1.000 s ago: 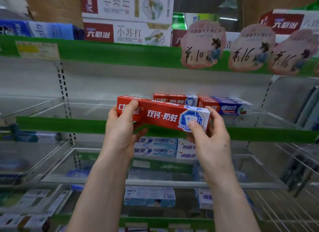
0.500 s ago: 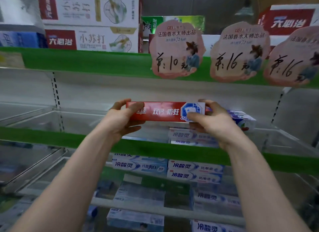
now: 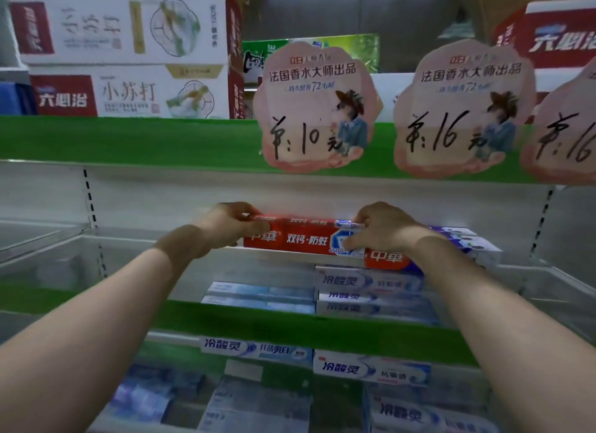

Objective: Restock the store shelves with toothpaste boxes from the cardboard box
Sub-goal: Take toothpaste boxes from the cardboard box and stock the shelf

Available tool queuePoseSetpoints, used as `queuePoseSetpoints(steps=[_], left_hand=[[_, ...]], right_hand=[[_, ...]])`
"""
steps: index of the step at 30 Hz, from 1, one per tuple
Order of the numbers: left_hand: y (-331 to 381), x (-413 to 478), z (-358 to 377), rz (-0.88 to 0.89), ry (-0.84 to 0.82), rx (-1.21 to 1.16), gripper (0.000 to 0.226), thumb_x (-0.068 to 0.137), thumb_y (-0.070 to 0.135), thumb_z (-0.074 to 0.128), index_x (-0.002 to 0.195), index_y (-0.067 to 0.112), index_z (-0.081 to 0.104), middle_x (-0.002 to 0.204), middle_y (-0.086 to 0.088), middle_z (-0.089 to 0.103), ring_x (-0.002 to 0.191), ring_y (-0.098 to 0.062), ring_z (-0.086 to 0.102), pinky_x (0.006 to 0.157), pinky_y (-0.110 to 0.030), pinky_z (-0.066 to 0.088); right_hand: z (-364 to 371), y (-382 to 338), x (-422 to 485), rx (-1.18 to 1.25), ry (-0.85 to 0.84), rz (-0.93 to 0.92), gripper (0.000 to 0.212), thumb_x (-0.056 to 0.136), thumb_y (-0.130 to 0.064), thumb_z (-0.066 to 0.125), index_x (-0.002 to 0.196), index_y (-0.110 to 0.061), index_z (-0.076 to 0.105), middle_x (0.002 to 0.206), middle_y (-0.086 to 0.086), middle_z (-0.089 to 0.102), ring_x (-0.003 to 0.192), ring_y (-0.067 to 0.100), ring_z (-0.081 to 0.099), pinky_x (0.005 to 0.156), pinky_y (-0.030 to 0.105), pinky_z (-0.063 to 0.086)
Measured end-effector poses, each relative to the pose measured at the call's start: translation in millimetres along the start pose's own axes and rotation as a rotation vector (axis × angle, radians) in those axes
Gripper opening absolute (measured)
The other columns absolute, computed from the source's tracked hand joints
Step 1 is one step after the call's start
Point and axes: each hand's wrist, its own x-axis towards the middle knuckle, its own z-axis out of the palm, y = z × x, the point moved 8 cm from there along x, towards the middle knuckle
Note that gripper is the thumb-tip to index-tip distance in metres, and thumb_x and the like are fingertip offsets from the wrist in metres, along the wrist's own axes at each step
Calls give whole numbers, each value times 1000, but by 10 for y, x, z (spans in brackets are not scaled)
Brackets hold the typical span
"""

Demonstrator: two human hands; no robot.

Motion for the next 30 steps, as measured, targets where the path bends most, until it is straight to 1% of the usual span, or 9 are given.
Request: queuePoseSetpoints(steps=[2,4,7,10,14,16,19,26,30], left_hand=[[-19,70,37,3,-17,68,31,87,34,66,114,20,60,101,-3,67,97,-26,62,87,-41,53],[-44,136,78,6,-35,98,31,87,33,65,115,20,60,98,0,65,90,-20,62,76,-33,54],[-53,218,156,27,-63,171,27,88,32,65,111,20,61,95,2,64,83,-12,58,68,-25,46],[-48,287,192,30,-49,213,27,89,31,64,112,17,59,94,3,62,88,-14,59,72,-25,44],[-64,346,190,-1,-18,195,28,88,27,66,111,18,51,93,3,60,84,-11,57,63,-20,42],[-88,367,191,-16,-8,199,31,88,23,67,113,17,51,92,3,59,82,-10,56,62,-19,41],[-101,403,203,-24,15,224,41,85,16,70,122,13,51,93,4,57,80,-10,55,60,-17,39],[-70,473,205,-29,64,253,57,82,6,71,131,10,42,116,-11,57,89,-19,55,62,-20,43],[-33,486,248,-8,44,346,55,82,5,70,131,10,45,122,-11,58,92,-21,58,72,-26,48]], right_hand=[[0,22,79,-39,17,-3,50,80,-41,72,121,-17,55,113,-2,52,101,17,51,81,29,42],[18,34,151,-86,26,-11,53,80,-40,72,125,-17,53,118,1,53,105,18,51,83,29,43],[74,70,252,-132,40,-25,55,81,-37,71,128,-16,53,125,5,55,108,21,53,85,30,44],[83,91,319,-164,80,-45,45,82,-35,70,119,-12,59,115,7,61,99,21,52,84,32,45],[114,95,364,-208,100,-54,31,83,-33,68,101,-9,64,100,6,60,99,23,54,76,32,44],[121,90,375,-200,104,-62,34,83,-33,69,107,-9,64,105,7,61,100,23,54,78,33,47],[125,67,366,-192,105,-79,45,83,-31,69,123,-14,56,120,6,57,112,23,48,85,33,41],[144,0,350,-299,181,-116,40,84,-23,66,121,-15,53,121,7,50,117,25,42,94,37,36],[146,-26,340,-331,250,-150,34,83,-15,65,116,-18,54,114,5,43,113,25,41,88,34,34]])
